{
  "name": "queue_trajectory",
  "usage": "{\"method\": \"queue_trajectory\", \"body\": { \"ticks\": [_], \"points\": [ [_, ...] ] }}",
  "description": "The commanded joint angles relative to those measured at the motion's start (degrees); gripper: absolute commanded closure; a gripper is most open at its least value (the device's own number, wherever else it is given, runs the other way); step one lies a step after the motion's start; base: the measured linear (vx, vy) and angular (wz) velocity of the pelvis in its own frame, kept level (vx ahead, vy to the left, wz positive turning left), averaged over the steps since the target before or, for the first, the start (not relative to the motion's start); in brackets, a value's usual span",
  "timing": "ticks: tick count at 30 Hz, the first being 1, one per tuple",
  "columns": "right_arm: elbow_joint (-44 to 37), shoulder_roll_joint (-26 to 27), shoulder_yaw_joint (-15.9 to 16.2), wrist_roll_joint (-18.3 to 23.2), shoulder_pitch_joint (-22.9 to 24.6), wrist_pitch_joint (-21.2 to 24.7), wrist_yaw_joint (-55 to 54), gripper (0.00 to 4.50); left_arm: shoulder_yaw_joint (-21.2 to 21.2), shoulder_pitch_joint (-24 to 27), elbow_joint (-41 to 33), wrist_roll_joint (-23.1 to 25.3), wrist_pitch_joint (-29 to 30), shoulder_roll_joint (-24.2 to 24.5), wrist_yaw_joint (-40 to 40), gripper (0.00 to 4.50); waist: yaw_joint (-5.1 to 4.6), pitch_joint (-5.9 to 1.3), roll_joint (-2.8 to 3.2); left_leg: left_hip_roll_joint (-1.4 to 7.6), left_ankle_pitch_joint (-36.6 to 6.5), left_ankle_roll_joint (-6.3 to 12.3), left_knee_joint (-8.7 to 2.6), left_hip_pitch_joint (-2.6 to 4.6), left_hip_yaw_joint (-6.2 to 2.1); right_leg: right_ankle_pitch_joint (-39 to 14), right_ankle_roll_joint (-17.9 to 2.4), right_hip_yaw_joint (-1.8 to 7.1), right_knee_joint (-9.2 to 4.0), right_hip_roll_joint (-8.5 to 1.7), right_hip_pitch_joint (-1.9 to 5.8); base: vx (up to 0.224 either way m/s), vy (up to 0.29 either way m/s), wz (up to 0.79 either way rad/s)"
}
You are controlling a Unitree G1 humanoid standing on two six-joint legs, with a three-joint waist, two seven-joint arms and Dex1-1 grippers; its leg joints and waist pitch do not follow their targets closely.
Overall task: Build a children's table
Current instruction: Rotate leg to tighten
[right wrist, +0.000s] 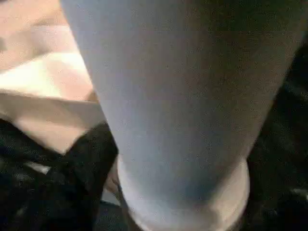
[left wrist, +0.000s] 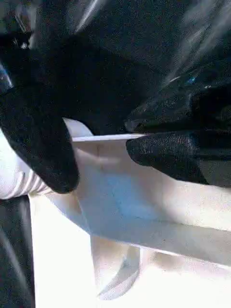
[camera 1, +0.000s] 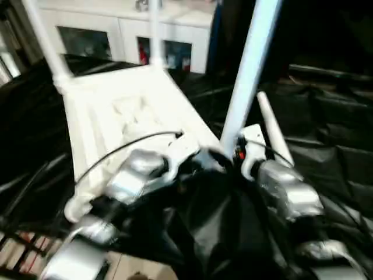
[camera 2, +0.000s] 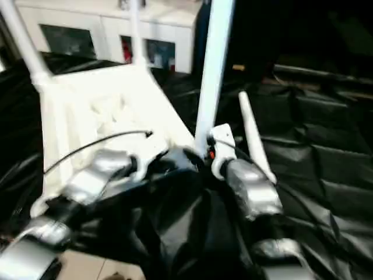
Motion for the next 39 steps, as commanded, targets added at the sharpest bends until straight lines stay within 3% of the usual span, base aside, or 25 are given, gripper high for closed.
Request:
{"method": "queue_trajectory", "body": {
  "ticks": [1,4,6,7,10,12,13,16,19,24,25,26,33,36,39],
  "points": [
    [-3.1,-1.7,2.1,1.5,0.9,0.5,5.6,0.78,-1.9,0.3,-5.9,-4.6,-2.0,-1.0,-5.8,4.5,0.52,-3.37,-0.34,1.87,-12.5,1.87,-3.97,0.53,-0.27,-10.1,-10.8,3.01,-4.04,-3.71,3.17,0.0,0.0,0.0],
    [-7.0,-5.0,2.7,3.0,2.3,1.5,11.0,0.78,-2.1,1.2,-8.1,-4.8,-1.8,0.6,-7.5,4.5,1.06,-3.28,-0.79,1.85,-12.6,2.0,-3.96,0.56,-0.17,-12.2,-10.4,3.02,-4.25,-3.7,3.13,0.0,0.0,0.0],
    [-8.7,-6.6,3.1,3.7,2.9,1.9,13.6,0.78,-2.0,1.7,-9.1,-5.1,-1.6,1.4,-8.4,4.5,1.56,-3.25,-0.61,1.95,-12.5,2.12,-3.94,0.64,-0.16,-12.8,-10.0,3.13,-4.24,-3.75,3.02,0.0,0.0,0.0],
    [-10.3,-8.3,3.7,4.1,3.6,1.8,16.2,0.78,-1.9,2.4,-10.3,-5.4,-1.3,2.2,-9.2,4.5,1.74,-3.3,-0.81,2.07,-12.2,2.16,-3.92,0.68,-0.16,-12.3,-9.9,3.14,-4.15,-3.74,2.93,0.0,0.0,0.0],
    [-12.1,-10.3,4.3,5.0,4.8,1.9,19.2,0.78,-1.7,4.3,-12.6,-5.9,-0.7,3.5,-10.2,4.5,1.91,-3.26,-0.4,2.02,-12.3,1.94,-3.95,0.59,-0.2,-12.1,-9.9,3.12,-4.18,-3.67,2.9,0.0,0.0,0.0],
    [-12.4,-10.5,4.4,5.2,4.9,2.1,19.6,0.78,-1.7,4.6,-13.0,-6.0,-0.5,3.7,-10.4,4.5,1.88,-3.25,-0.56,1.99,-12.5,1.78,-3.97,0.59,-0.21,-12.4,-10.0,3.1,-4.18,-3.68,2.92,0.0,0.0,0.0],
    [-13.2,-10.8,4.6,5.4,5.3,2.6,19.9,0.78,-1.7,5.3,-14.0,-6.3,0.1,3.9,-10.5,4.5,1.83,-3.26,-0.24,1.94,-13.0,1.54,-3.99,0.61,-0.21,-12.7,-10.0,3.09,-4.32,-3.62,2.88,0.0,0.0,0.0],
    [-13.9,-10.9,4.7,5.6,5.7,3.0,19.9,0.93,-1.8,5.8,-14.8,-6.4,0.6,4.0,-10.5,4.5,1.86,-3.27,-0.72,1.85,-12.5,1.46,-3.98,0.46,-0.28,-13.0,-9.9,3.04,-4.2,-3.66,3.06,0.0,0.0,0.0],
    [-14.3,-11.4,5.5,5.4,6.4,3.2,20.8,1.14,-1.9,6.0,-15.2,-6.1,0.9,4.1,-10.3,4.5,2.03,-3.32,-0.65,1.88,-11.9,1.63,-3.89,0.53,-0.28,-12.6,-9.9,3.05,-4.14,-3.67,2.97,0.0,0.0,0.0],
    [-13.0,-11.1,6.8,4.0,6.7,2.1,20.4,1.67,-1.8,6.1,-15.7,-5.8,1.6,4.7,-10.1,4.5,2.08,-3.34,-0.47,1.78,-12.0,1.53,-3.86,0.48,-0.28,-12.0,-10.0,3.0,-4.13,-3.58,2.97,0.0,0.0,0.0],
    [-12.8,-10.9,6.9,3.9,6.6,2.0,19.9,1.77,-1.8,6.2,-15.8,-5.7,1.7,4.8,-10.1,4.5,2.12,-3.35,-0.15,1.78,-12.1,1.44,-3.89,0.49,-0.34,-11.9,-10.1,2.99,-4.08,-3.57,2.99,0.0,0.0,0.0],
    [-12.8,-10.8,6.8,3.9,6.6,2.0,19.7,1.82,-1.8,6.2,-15.8,-5.6,1.7,4.9,-10.1,4.5,2.04,-3.34,-0.33,1.77,-12.4,1.36,-3.9,0.46,-0.32,-11.9,-10.1,2.97,-4.15,-3.55,3.02,0.0,0.0,0.0],
    [-12.5,-8.6,5.9,3.4,7.8,2.7,14.7,1.87,-1.1,5.4,-13.2,-4.6,2.3,3.4,-6.8,4.5,1.7,-3.41,0.24,1.71,-13.4,0.52,-3.94,0.52,-0.38,-11.5,-10.2,2.98,-4.14,-3.42,3.02,0.0,0.0,0.0],
    [-11.6,-7.2,5.3,3.1,8.1,2.7,12.1,1.87,-0.6,4.5,-11.3,-3.9,3.0,2.2,-4.2,4.5,1.42,-3.24,0.13,1.61,-15.0,0.03,-4.08,0.63,-0.4,-14.7,-9.5,2.91,-4.6,-3.49,2.97,0.0,0.0,0.0],
    [-7.4,-2.2,2.9,1.8,7.3,4.0,1.9,1.87,1.3,1.0,-5.0,-2.1,5.2,-2.0,4.5,4.5,1.26,-3.14,-0.12,1.5,-16.2,-0.6,-4.19,0.76,-0.43,-18.4,-8.4,2.9,-5.1,-3.54,2.72,0.0,0.0,0.0]
  ]
}}
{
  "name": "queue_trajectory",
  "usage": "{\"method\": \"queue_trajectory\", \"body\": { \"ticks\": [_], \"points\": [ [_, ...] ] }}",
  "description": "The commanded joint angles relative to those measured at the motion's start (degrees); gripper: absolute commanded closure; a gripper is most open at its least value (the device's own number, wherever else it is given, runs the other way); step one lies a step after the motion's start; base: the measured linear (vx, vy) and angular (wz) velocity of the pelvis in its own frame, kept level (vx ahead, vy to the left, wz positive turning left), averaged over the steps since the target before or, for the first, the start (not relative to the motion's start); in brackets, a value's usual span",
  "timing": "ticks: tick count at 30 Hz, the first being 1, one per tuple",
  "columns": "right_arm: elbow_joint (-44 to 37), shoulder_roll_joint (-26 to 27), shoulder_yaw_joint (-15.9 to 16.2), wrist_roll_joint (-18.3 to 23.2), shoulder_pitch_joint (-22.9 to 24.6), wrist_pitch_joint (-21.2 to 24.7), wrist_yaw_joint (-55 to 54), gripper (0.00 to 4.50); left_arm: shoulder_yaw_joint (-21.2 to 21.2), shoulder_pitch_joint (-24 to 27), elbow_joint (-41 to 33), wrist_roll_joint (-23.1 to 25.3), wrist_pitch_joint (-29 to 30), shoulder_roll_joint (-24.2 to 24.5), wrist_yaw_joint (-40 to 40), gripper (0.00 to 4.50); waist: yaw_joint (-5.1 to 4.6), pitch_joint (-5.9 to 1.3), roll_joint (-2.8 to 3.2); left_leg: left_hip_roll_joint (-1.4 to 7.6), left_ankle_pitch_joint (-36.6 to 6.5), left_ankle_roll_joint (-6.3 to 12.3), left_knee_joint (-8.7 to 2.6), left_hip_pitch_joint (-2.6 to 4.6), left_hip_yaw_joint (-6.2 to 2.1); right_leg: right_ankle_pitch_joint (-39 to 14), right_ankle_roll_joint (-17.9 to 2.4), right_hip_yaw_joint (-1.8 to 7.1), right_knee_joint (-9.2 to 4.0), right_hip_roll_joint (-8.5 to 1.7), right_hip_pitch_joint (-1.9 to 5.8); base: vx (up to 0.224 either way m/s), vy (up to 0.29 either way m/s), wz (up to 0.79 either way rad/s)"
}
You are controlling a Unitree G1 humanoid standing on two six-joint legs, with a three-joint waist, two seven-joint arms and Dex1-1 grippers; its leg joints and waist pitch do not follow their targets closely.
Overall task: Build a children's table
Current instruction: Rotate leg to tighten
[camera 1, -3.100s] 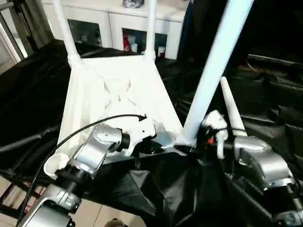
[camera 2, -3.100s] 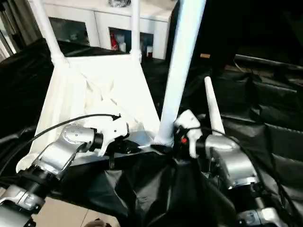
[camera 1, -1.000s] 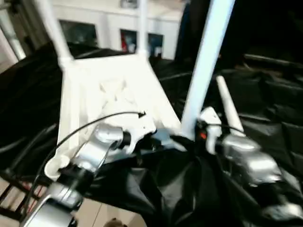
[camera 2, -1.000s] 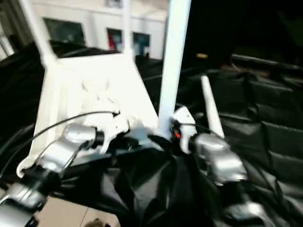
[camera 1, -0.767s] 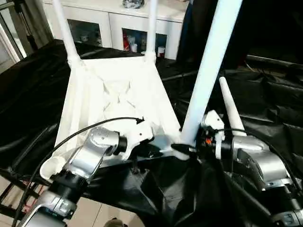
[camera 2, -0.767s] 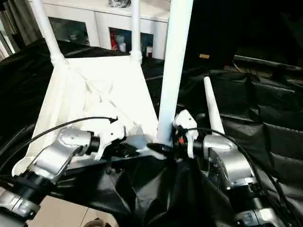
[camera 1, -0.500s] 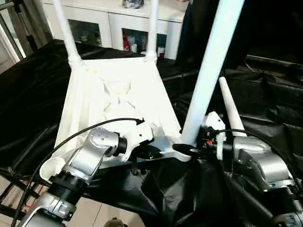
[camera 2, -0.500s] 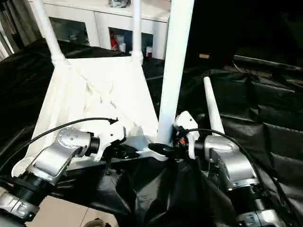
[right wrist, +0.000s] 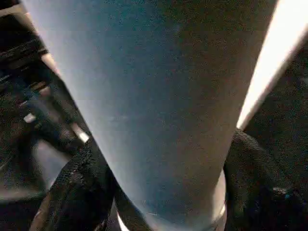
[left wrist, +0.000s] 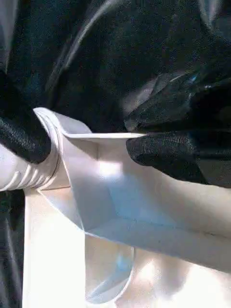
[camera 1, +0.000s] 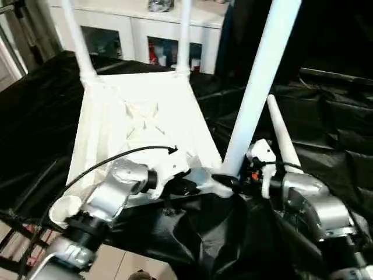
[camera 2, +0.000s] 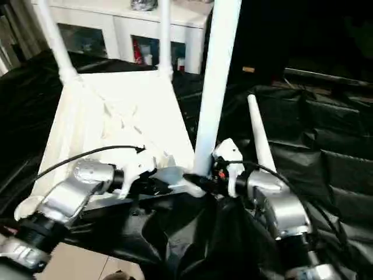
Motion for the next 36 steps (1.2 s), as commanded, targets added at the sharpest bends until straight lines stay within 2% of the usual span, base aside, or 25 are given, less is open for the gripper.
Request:
{"method": "queue_trajectory", "body": {
  "ticks": [1,4,5,6,7,8,9,10,11,12,13,14,16,17,20,22,25,28,29,30,31,32,34,35,36],
  "points": [
    [5.4,5.1,0.8,-2.0,-0.6,2.4,-9.1,1.87,4.3,-5.3,5.3,-0.5,1.3,-5.8,11.3,4.5,-0.21,-3.15,-0.13,1.43,-16.4,-1.16,-4.23,0.7,-0.5,-19.4,-8.6,2.88,-5.17,-3.62,2.26,0.0,0.0,0.0],
    [8.5,8.5,0.2,-2.8,-1.7,2.8,-15.0,1.88,6.0,-8.2,9.6,-0.6,2.1,-9.0,16.6,4.5,0.01,-3.14,-0.35,1.27,-16.8,-0.94,-4.12,0.8,-0.47,-23.0,-6.9,2.81,-5.84,-3.8,2.31,0.0,0.0,0.0],
    [11.5,11.0,-0.3,-3.4,-3.5,2.7,-19.3,1.88,6.6,-10.2,12.4,-0.4,1.8,-10.6,20.0,4.5,0.08,-3.13,-0.1,1.24,-16.8,-0.83,-4.13,0.83,-0.45,-23.2,-6.8,2.83,-5.88,-3.79,2.17,0.0,0.0,0.0],
    [11.5,11.0,-0.3,-3.4,-3.5,2.7,-19.3,1.88,6.6,-10.2,12.4,-0.4,1.8,-10.6,20.0,4.5,-0.14,-2.93,-0.01,1.14,-17.5,-0.99,-4.22,0.84,-0.47,-24.5,-6.5,2.76,-6.13,-3.71,1.94,0.0,0.0,0.0],
    [15.1,13.6,-1.1,-3.5,-6.0,2.2,-23.3,1.88,6.6,-12.0,14.7,0.5,1.0,-11.8,22.7,4.5,-0.3,-2.99,0.11,1.07,-19.2,-1.39,-4.35,0.81,-0.77,-28.0,-5.0,2.4,-6.48,-3.84,2.17,0.0,0.0,0.0],
    [15.1,13.6,-1.1,-3.5,-6.0,2.2,-23.3,1.88,6.6,-12.0,14.7,0.5,1.0,-11.8,22.7,4.5,-0.33,-2.95,0.16,1.11,-19.9,-1.57,-4.39,1.01,-0.85,-28.8,-4.6,2.35,-6.62,-3.87,1.96,0.0,0.0,0.0],
    [18.2,15.8,-1.7,-3.5,-8.5,1.6,-26.3,1.88,6.6,-13.5,16.4,1.2,0.4,-12.8,25.0,4.5,-0.24,-3.0,0.35,1.15,-20.2,-1.53,-4.45,0.91,-0.99,-28.8,-4.1,2.32,-6.69,-3.9,2.18,0.0,0.0,0.0],
    [20.3,17.2,-2.7,-2.7,-10.4,0.9,-27.4,1.88,6.2,-14.1,16.9,1.6,0.1,-13.3,25.4,4.5,-0.39,-2.98,0.35,1.14,-20.4,-1.53,-4.47,0.89,-0.92,-28.7,-4.1,2.42,-6.77,-3.89,1.9,0.0,0.0,0.0],
    [21.0,17.8,-3.0,-2.4,-11.2,0.7,-27.8,1.88,6.1,-14.3,17.1,1.7,-0.1,-13.4,25.5,4.5,-0.63,-3.08,0.3,1.12,-20.8,-1.84,-4.58,0.87,-1.07,-28.5,-4.2,2.3,-6.65,-3.82,2.0,0.0,0.0,0.0],
    [22.3,18.8,-3.9,-1.4,-12.7,0.4,-28.0,1.53,5.8,-14.5,17.1,2.0,-0.3,-13.6,25.4,4.5,-0.77,-3.22,0.25,1.24,-20.2,-1.93,-4.72,0.49,-1.22,-26.7,-4.4,2.32,-6.3,-3.88,2.41,0.0,0.0,0.0],
    [22.3,18.8,-3.9,-1.4,-12.7,0.4,-28.0,1.32,5.8,-14.5,17.1,2.0,-0.3,-13.6,25.4,4.5,-0.68,-3.25,0.29,1.29,-19.4,-1.67,-4.64,0.57,-1.05,-24.5,-4.7,2.42,-6.25,-3.8,2.26,0.0,0.0,0.0],
    [23.1,19.5,-5.0,-0.6,-14.0,0.4,-27.6,1.32,5.4,-14.5,17.0,2.1,-0.4,-13.6,24.5,4.5,-0.68,-3.31,0.1,1.31,-18.6,-1.3,-4.56,0.64,-0.86,-21.9,-5.6,2.63,-6.0,-3.72,2.21,0.0,0.0,0.0],
    [23.3,19.7,-5.2,-0.8,-14.8,0.0,-27.1,1.1,5.1,-14.2,16.7,2.1,-1.1,-13.3,23.2,4.5,-0.83,-3.41,0.14,1.29,-17.1,-1.03,-4.59,0.2,-0.9,-19.1,-6.5,2.65,-5.49,-3.67,2.62,0.0,0.0,0.0],
    [23.0,19.1,-4.8,-1.4,-15.1,0.0,-26.1,1.1,4.7,-13.9,16.5,1.9,-2.3,-12.9,21.5,4.5,-0.93,-3.54,-0.03,1.33,-15.4,-0.64,-4.43,0.18,-0.74,-16.2,-7.5,2.65,-5.12,-3.62,2.64,0.0,0.0,0.0],
    [21.3,15.9,-1.6,-4.1,-14.1,-1.2,-21.1,1.1,3.9,-12.7,15.0,0.6,-3.6,-11.6,16.9,4.5,-1.23,-3.7,0.05,1.26,-12.2,0.31,-4.12,-0.18,-0.54,-10.8,-9.1,2.66,-4.49,-3.45,3.0,0.0,0.0,0.0],
    [19.3,13.8,-0.5,-4.2,-12.9,-1.4,-17.6,1.1,3.2,-11.7,13.7,0.3,-4.2,-10.4,14.5,4.5,-1.23,-3.7,0.08,1.32,-11.8,0.54,-4.03,-0.04,-0.45,-9.7,-9.5,2.72,-4.43,-3.49,2.99,0.0,0.0,0.0],
    [14.6,10.0,1.1,-3.4,-10.5,-1.2,-11.6,1.1,2.3,-10.0,11.1,-0.2,-5.7,-8.3,10.7,4.5,-1.11,-3.66,-0.02,1.45,-10.9,2.05,-3.81,-0.01,-0.28,-6.1,-10.8,2.79,-4.08,-3.42,3.25,0.0,0.0,0.0],
    [9.6,4.7,2.3,-2.5,-8.0,-1.3,-5.0,1.1,1.0,-7.3,6.3,-2.1,-7.4,-5.1,3.7,4.5,-1.01,-3.56,0.0,1.59,-11.7,2.11,-3.98,0.16,-0.38,-8.7,-10.7,2.73,-4.3,-3.57,3.22,0.0,0.0,0.0],
    [7.8,2.0,2.4,-2.1,-7.1,-1.6,-2.1,1.1,0.2,-5.7,3.3,-3.2,-8.0,-3.1,-0.4,4.5,-0.95,-3.39,-0.29,1.78,-13.1,1.98,-4.15,0.21,-0.33,-11.7,-10.3,2.81,-4.56,-3.69,3.09,0.0,0.0,0.0],
    [7.7,1.8,2.4,-2.1,-7.0,-1.6,-1.8,1.1,0.1,-5.6,3.1,-3.3,-8.0,-3.0,-0.7,4.5,-0.95,-3.39,-0.29,1.78,-13.1,1.98,-4.15,0.21,-0.33,-11.7,-10.3,2.81,-4.56,-3.69,3.09,0.0,0.0,0.0],
    [7.4,1.2,2.3,-2.0,-6.8,-1.7,-1.1,1.1,-0.1,-5.3,2.4,-3.5,-7.9,-2.4,-1.5,4.5,-0.94,-3.31,-0.09,1.84,-13.8,1.79,-4.16,0.23,-0.27,-12.9,-10.3,2.91,-4.65,-3.61,2.77,0.0,0.0,0.0],
    [6.8,0.3,2.6,-1.8,-6.5,-1.7,0.4,1.1,-0.3,-4.9,1.7,-3.4,-7.7,-1.8,-2.0,4.5,-0.61,-3.32,0.04,1.89,-14.2,1.46,-4.17,0.55,-0.22,-13.4,-10.5,2.92,-4.75,-3.6,2.56,0.0,0.0,0.0],
    [6.1,-0.7,2.9,-1.7,-6.1,-1.6,2.6,1.1,-0.3,-4.6,1.0,-3.3,-7.6,-1.1,-2.6,4.5,-0.38,-3.2,-0.01,1.84,-14.5,1.27,-4.23,0.38,-0.23,-14.1,-10.3,2.93,-4.75,-3.59,2.62,0.0,0.0,0.0],
    [4.2,-2.5,3.9,-1.5,-5.1,-1.2,5.7,1.1,-0.1,-3.8,-0.5,-3.6,-7.3,0.0,-4.0,4.5,-0.11,-3.24,0.28,1.95,-15.0,0.86,-4.27,0.47,-0.34,-14.6,-9.9,2.95,-4.72,-3.66,2.63,0.0,0.0,0.0],
    [4.2,-2.5,3.9,-1.5,-5.1,-1.2,5.7,1.1,-0.1,-3.8,-0.5,-3.6,-7.3,0.1,-4.0,4.5,-0.03,-3.21,0.19,1.99,-14.8,0.83,-4.27,0.42,-0.34,-14.2,-9.8,2.98,-4.71,-3.62,2.7,0.0,0.0,0.0]
  ]
}}
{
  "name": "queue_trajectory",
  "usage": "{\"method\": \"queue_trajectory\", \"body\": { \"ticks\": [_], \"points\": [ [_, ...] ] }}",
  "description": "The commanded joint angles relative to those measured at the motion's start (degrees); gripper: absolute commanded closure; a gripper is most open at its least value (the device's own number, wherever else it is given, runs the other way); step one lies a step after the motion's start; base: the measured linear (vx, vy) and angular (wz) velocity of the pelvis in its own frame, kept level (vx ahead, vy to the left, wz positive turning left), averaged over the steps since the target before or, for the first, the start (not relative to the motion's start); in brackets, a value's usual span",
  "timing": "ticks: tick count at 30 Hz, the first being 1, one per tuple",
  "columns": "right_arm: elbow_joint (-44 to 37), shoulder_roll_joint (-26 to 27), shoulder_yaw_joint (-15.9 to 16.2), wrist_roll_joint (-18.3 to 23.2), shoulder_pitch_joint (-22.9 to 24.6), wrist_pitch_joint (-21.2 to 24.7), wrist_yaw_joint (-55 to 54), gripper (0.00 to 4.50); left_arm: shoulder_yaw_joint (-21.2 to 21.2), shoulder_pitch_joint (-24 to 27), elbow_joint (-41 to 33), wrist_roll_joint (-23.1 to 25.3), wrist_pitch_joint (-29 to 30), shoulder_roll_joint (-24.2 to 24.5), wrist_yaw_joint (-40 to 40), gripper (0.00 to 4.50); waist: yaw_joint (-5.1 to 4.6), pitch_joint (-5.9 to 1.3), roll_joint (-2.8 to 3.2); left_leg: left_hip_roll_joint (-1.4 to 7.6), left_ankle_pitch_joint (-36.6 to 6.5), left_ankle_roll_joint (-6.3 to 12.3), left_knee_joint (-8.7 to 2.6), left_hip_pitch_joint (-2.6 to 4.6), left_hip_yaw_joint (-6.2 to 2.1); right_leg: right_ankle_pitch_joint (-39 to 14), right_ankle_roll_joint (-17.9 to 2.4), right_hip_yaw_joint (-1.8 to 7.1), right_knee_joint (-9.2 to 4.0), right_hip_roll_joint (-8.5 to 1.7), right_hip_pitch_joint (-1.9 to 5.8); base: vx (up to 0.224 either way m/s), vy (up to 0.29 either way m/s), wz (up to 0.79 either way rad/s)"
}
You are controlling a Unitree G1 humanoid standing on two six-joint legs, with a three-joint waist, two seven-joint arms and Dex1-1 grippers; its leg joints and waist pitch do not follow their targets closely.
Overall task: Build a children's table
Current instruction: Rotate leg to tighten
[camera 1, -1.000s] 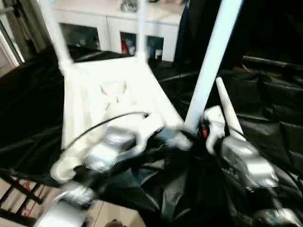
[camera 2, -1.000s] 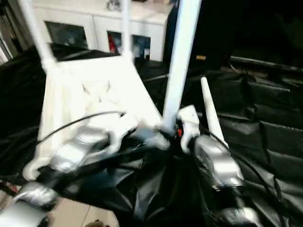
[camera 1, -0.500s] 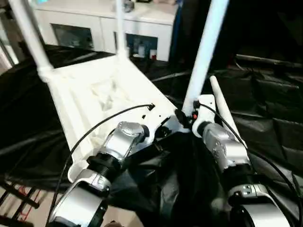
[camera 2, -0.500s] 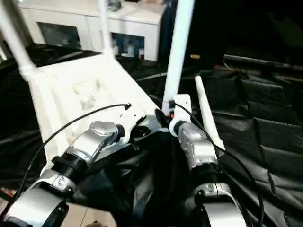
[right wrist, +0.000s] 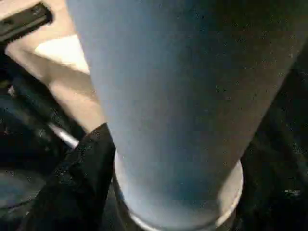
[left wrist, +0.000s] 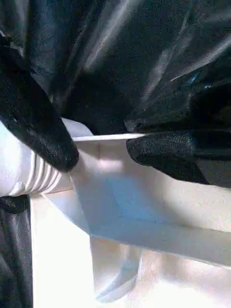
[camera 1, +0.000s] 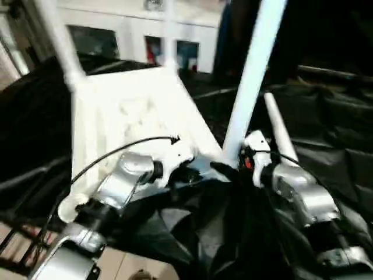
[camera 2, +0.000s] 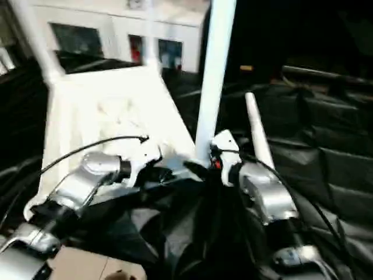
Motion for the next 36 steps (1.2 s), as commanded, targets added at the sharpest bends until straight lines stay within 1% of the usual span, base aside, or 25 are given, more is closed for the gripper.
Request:
{"method": "queue_trajectory", "body": {
  "ticks": [1,3,4,5,8,11,12,14,17,20,24,26,27,28,29,30,31,32,33,34,35,36],
  "points": [
    [-2.4,-0.4,1.6,0.7,0.6,0.7,3.2,1.1,-0.6,-1.1,-4.4,-2.9,-2.1,-0.9,-2.2,4.5,-0.08,-3.35,-0.15,1.88,-14.2,0.97,-4.07,0.66,-0.27,-13.2,-9.8,3.13,-4.38,-3.53,2.92,0.0,0.0,0.0],
    [-4.9,-2.3,2.8,0.9,1.8,1.2,6.0,1.1,-0.4,-0.2,-5.8,-3.2,-1.8,0.3,-3.5,4.5,0.14,-3.47,-0.2,1.9,-13.0,1.12,-3.98,0.6,-0.3,-11.5,-10.1,3.1,-4.21,-3.52,3.11,0.0,0.0,0.0],
    [-5.6,-2.8,3.0,0.9,2.2,1.4,6.7,1.1,-0.3,0.1,-6.1,-3.2,-1.8,0.7,-3.9,4.5,0.17,-3.49,-0.13,1.88,-12.4,1.48,-3.94,0.52,-0.28,-10.1,-10.4,3.1,-3.97,-3.41,3.1,0.0,0.0,0.0],
    [-6.2,-3.3,3.3,1.2,2.5,1.8,7.2,1.1,-0.4,0.5,-6.6,-3.3,-1.7,1.3,-4.4,4.5,0.16,-3.48,-0.25,1.82,-12.2,1.61,-3.92,0.5,-0.24,-10.0,-10.4,3.07,-4.02,-3.36,3.11,0.0,0.0,0.0],
    [-6.9,-3.8,3.3,1.9,3.0,1.9,8.5,1.1,-0.3,1.0,-7.6,-3.5,-1.4,1.9,-5.0,4.5,0.16,-3.37,-0.24,1.82,-13.3,1.36,-4.03,0.53,-0.28,-12.2,-10.3,3.0,-4.21,-3.49,3.04,0.0,0.0,0.0],
    [-7.4,-3.8,3.3,2.4,3.2,1.8,9.0,1.1,-0.2,1.1,-7.9,-3.5,-1.2,2.0,-5.1,4.5,0.19,-3.35,-0.24,1.82,-13.9,1.06,-4.05,0.62,-0.3,-14.1,-9.8,3.04,-4.44,-3.55,2.97,0.0,0.0,0.0],
    [-7.4,-3.8,3.3,2.4,3.2,1.8,9.0,1.24,-0.2,1.1,-7.9,-3.5,-1.2,2.0,-5.1,4.5,0.19,-3.35,-0.24,1.82,-13.9,1.06,-4.05,0.62,-0.3,-14.1,-9.8,3.04,-4.44,-3.55,2.97,0.0,0.0,0.0],
    [-7.6,-3.6,3.1,2.7,3.3,2.1,9.1,1.24,-0.2,1.2,-8.1,-3.6,-1.1,2.1,-5.2,4.5,0.2,-3.44,-0.15,1.8,-13.3,0.96,-3.96,0.56,-0.31,-12.9,-9.9,3.06,-4.31,-3.5,2.99,0.0,0.0,0.0],
    [-8.1,-3.1,2.9,2.8,3.8,2.5,8.6,1.51,-0.2,1.3,-8.1,-3.5,-0.9,1.9,-5.2,4.5,0.3,-3.49,-0.16,1.76,-12.5,1.16,-3.89,0.52,-0.29,-11.3,-10.2,3.03,-4.12,-3.41,3.08,0.0,0.0,0.0],
    [-8.3,-2.7,3.0,3.0,4.3,2.6,8.0,1.67,-0.4,1.2,-7.9,-3.6,-0.6,1.8,-5.0,4.5,0.36,-3.5,-0.18,1.75,-12.6,1.12,-3.87,0.57,-0.26,-11.5,-10.2,3.02,-4.15,-3.44,3.04,0.0,0.0,0.0],
    [-8.0,-1.7,2.8,2.9,4.7,2.3,6.2,1.71,-0.1,1.0,-7.3,-3.9,0.4,0.8,-4.1,4.5,0.38,-3.49,-0.25,1.74,-12.8,0.91,-3.89,0.54,-0.3,-12.5,-9.9,3.01,-4.21,-3.5,3.07,0.0,0.0,0.0],
    [-7.0,-0.6,2.5,2.5,4.6,1.6,4.1,1.73,0.2,0.6,-6.3,-3.8,1.0,-0.1,-2.8,4.5,0.29,-3.49,-0.22,1.78,-12.9,0.75,-3.92,0.56,-0.31,-12.5,-9.9,3.01,-4.16,-3.47,3.01,0.0,0.0,0.0],
    [-5.9,0.8,1.9,1.9,4.3,1.6,1.3,1.73,0.4,0.0,-4.9,-2.9,1.4,-1.0,-0.8,4.5,0.15,-3.44,-0.32,1.71,-12.9,0.58,-3.94,0.48,-0.31,-12.8,-9.9,3.01,-4.2,-3.48,3.0,0.0,0.0,0.0],
    [-5.1,1.7,1.5,1.6,4.0,1.8,-0.6,1.74,0.5,-0.5,-3.9,-2.3,1.6,-1.7,0.6,4.5,-0.1,-3.42,-0.56,1.56,-13.1,0.36,-3.96,0.39,-0.31,-13.8,-9.5,2.95,-4.34,-3.45,3.06,0.0,0.0,0.0],
    [-3.6,3.1,1.1,0.6,3.4,1.6,-3.7,1.74,0.7,-1.3,-2.3,-1.7,2.0,-2.7,2.5,4.5,-0.19,-3.44,-0.49,1.54,-12.9,0.15,-3.94,0.48,-0.32,-14.7,-9.3,2.97,-4.4,-3.58,2.96,0.0,0.0,0.0],
    [-3.6,3.1,1.1,0.6,3.4,1.6,-3.7,1.74,0.7,-1.3,-2.3,-1.7,2.0,-2.7,2.5,4.5,-0.36,-3.39,-0.57,1.43,-12.8,0.14,-3.94,0.32,-0.31,-15.1,-9.1,2.96,-4.54,-3.54,3.03,0.0,0.0,0.0],
    [-0.4,5.8,0.3,-1.5,2.1,1.2,-10.2,1.74,1.5,-3.4,1.6,-0.5,2.4,-5.3,7.3,4.5,-0.46,-3.4,-0.63,1.39,-12.7,-0.02,-3.93,0.35,-0.28,-15.8,-8.5,2.95,-4.65,-3.5,2.99,0.0,0.0,0.0],
    [-0.2,5.9,0.2,-1.6,2.0,1.2,-10.5,1.75,1.5,-3.5,1.8,-0.4,2.4,-5.4,7.6,4.5,-0.66,-3.24,-0.52,1.33,-13.4,-0.18,-3.97,0.48,-0.22,-17.0,-8.4,2.95,-4.83,-3.46,2.7,0.0,0.0,0.0],
    [2.1,8.1,-0.6,-2.2,0.9,1.7,-14.8,1.75,2.5,-5.4,5.0,-0.1,3.1,-7.6,11.3,4.5,-0.74,-3.35,-0.81,1.17,-13.7,-0.54,-3.93,0.46,-0.33,-18.8,-7.7,2.82,-4.88,-3.53,3.02,0.0,0.0,0.0],
    [6.2,12.7,-2.5,-2.4,-1.8,2.9,-22.6,1.75,4.6,-9.1,10.9,0.1,4.1,-11.9,19.1,4.5,-0.93,-3.32,-0.47,1.12,-13.6,-0.84,-3.9,0.63,-0.25,-19.2,-7.8,2.94,-5.07,-3.51,2.61,0.0,0.0,0.0],
    [6.2,12.7,-2.5,-2.4,-1.8,2.9,-22.6,1.75,4.6,-9.1,10.9,0.1,4.1,-11.9,19.1,4.5,-0.93,-3.32,-0.47,1.12,-13.6,-0.84,-3.9,0.63,-0.25,-19.2,-7.8,2.94,-5.07,-3.51,2.61,0.0,0.0,0.0],
    [6.7,13.3,-2.7,-2.4,-2.2,3.0,-23.5,1.75,4.8,-9.5,11.5,0.1,4.2,-12.4,20.1,4.5,-0.96,-3.52,-0.64,1.2,-13.7,-1.23,-3.92,0.69,-0.43,-19.1,-7.7,2.82,-5.03,-3.61,2.93,0.0,0.0,0.0]
  ]
}}
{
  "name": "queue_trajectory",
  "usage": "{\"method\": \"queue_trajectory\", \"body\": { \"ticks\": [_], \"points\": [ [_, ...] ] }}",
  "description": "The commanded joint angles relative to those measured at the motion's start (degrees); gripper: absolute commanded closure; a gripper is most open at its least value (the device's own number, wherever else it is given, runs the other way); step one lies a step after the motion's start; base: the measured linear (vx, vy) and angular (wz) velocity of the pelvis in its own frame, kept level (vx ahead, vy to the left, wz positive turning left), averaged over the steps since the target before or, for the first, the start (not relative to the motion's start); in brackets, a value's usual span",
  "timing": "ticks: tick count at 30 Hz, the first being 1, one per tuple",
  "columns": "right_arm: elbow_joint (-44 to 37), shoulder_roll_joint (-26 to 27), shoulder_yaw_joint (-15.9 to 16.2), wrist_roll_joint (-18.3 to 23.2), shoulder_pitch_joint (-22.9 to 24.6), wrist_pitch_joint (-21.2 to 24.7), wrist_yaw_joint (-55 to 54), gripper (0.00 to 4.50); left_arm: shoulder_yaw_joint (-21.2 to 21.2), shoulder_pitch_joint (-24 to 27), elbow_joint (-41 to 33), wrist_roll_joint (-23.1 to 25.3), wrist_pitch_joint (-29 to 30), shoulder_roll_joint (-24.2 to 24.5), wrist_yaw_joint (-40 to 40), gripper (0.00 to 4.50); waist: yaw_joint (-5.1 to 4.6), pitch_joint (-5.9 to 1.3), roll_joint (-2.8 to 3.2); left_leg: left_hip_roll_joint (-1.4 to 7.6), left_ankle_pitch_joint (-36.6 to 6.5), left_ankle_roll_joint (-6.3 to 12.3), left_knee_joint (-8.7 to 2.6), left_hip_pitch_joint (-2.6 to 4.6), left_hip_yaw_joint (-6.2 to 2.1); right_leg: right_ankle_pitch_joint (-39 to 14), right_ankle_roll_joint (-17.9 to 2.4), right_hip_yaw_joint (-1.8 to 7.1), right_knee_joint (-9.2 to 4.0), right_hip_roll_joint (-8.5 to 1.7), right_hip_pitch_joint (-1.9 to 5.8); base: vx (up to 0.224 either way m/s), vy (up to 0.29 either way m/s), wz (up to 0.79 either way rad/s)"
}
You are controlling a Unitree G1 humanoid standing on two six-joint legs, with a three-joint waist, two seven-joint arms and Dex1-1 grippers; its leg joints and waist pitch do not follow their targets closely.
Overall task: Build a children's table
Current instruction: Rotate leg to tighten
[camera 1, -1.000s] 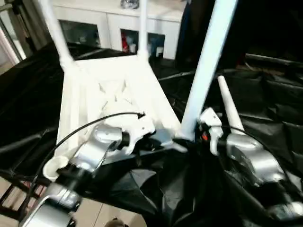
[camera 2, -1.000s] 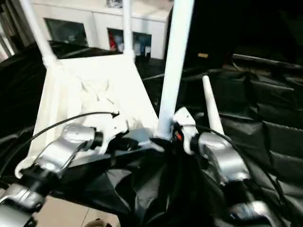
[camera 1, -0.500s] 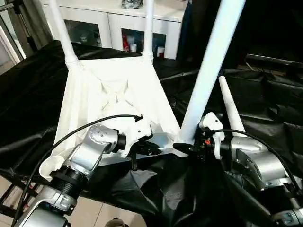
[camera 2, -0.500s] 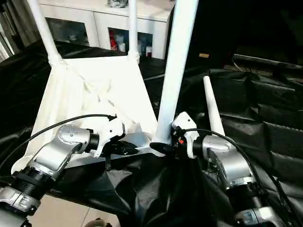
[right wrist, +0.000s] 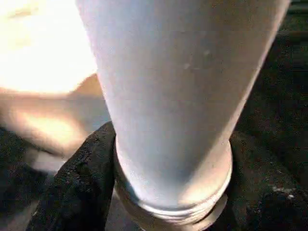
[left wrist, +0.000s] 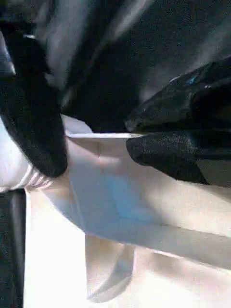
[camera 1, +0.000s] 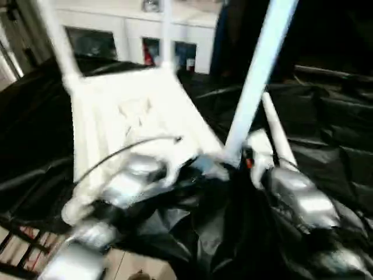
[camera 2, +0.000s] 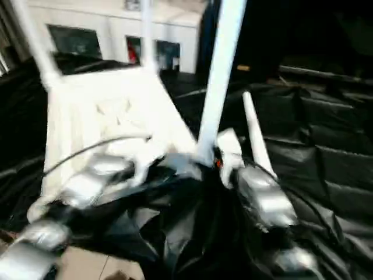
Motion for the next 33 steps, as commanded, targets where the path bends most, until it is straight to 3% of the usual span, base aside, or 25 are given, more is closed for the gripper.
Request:
{"method": "queue_trajectory", "body": {
  "ticks": [1,4,5,8,10,13,17,20,26,33],
  "points": [
    [3.1,4.5,2.8,0.9,-0.5,1.7,-2.2,1.75,2.6,-3.4,1.0,-1.3,-0.9,-3.4,6.6,4.5,0.13,-3.51,-0.5,1.28,-13.0,-0.49,-3.95,0.49,-0.38,-17.0,-8.1,2.9,-5.03,-3.61,2.91,0.0,0.0,0.0],
    [7.4,7.5,1.3,1.1,-3.6,0.8,-6.9,1.75,2.5,-4.9,3.7,-0.3,-1.1,-5.3,9.9,4.5,-0.14,-3.77,-0.45,1.24,-11.6,-0.15,-3.84,0.45,-0.31,-13.1,-9.1,2.89,-4.6,-3.47,3.05,0.0,0.0,0.0],
    [9.0,8.9,0.9,1.3,-4.9,-0.2,-7.7,1.19,1.8,-5.3,4.5,0.6,-2.1,-5.9,10.5,4.5,-0.27,-3.64,-0.63,1.2,-11.4,0.17,-3.9,0.19,-0.29,-12.5,-9.3,2.87,-4.57,-3.46,3.17,0.0,0.0,0.0],
    [10.2,10.3,1.0,1.2,-6.1,-1.4,-6.2,1.03,0.8,-5.3,4.9,1.3,-3.9,-6.2,9.2,4.5,-0.26,-3.77,-0.5,1.21,-10.4,0.97,-3.77,0.16,-0.21,-10.2,-9.8,2.9,-4.35,-3.43,3.23,0.0,0.0,0.0],
    [9.8,9.9,2.0,0.0,-6.0,-2.2,-4.3,0.7,0.4,-4.7,4.1,1.1,-5.0,-5.7,6.9,4.5,-0.39,-3.56,-0.77,1.22,-11.2,1.3,-3.89,0.21,-0.19,-12.2,-9.5,2.81,-4.55,-3.51,3.21,0.0,0.0,0.0],
    [9.0,9.1,3.0,-0.4,-5.6,-2.5,-3.0,0.54,-0.1,-4.2,3.4,0.9,-6.1,-5.1,5.6,4.5,-0.5,-3.45,-0.8,1.25,-12.5,1.16,-4.05,0.19,-0.27,-15.8,-8.4,2.84,-4.9,-3.62,3.18,0.0,0.0,0.0],
    [5.8,5.2,5.1,-0.1,-3.7,-2.9,3.5,0.54,-1.1,-2.0,-0.3,0.0,-8.4,-2.2,-0.4,4.5,-0.44,-3.52,-0.82,1.39,-12.6,1.34,-4.08,0.07,-0.4,-15.6,-8.1,2.85,-4.82,-3.69,3.35,0.0,0.0,0.0],
    [1.4,0.7,6.0,0.3,-1.3,-2.8,10.1,0.54,-1.6,0.5,-4.3,-1.0,-8.4,1.0,-5.9,4.5,-0.44,-3.54,-0.84,1.61,-12.0,1.81,-3.99,0.21,-0.31,-13.0,-9.1,2.92,-4.52,-3.66,3.26,0.0,0.0,0.0],
    [-2.5,-6.2,5.9,0.2,1.2,-4.1,17.1,0.54,-3.1,5.0,-11.9,-3.9,-9.1,6.7,-15.8,4.5,-0.22,-3.31,-0.59,1.78,-13.0,1.84,-4.14,0.36,-0.21,-13.9,-10.0,3.02,-4.51,-3.6,2.97,0.0,0.0,0.0],
    [-13.3,-14.2,6.7,4.4,6.8,-1.3,29.5,0.54,-3.3,9.1,-18.7,-5.1,-7.8,11.8,-21.3,4.5,1.13,-3.34,-0.67,1.99,-12.6,2.36,-4.05,0.5,-0.18,-12.2,-9.8,3.17,-4.27,-3.53,3.05,0.0,0.0,0.0]
  ]
}}
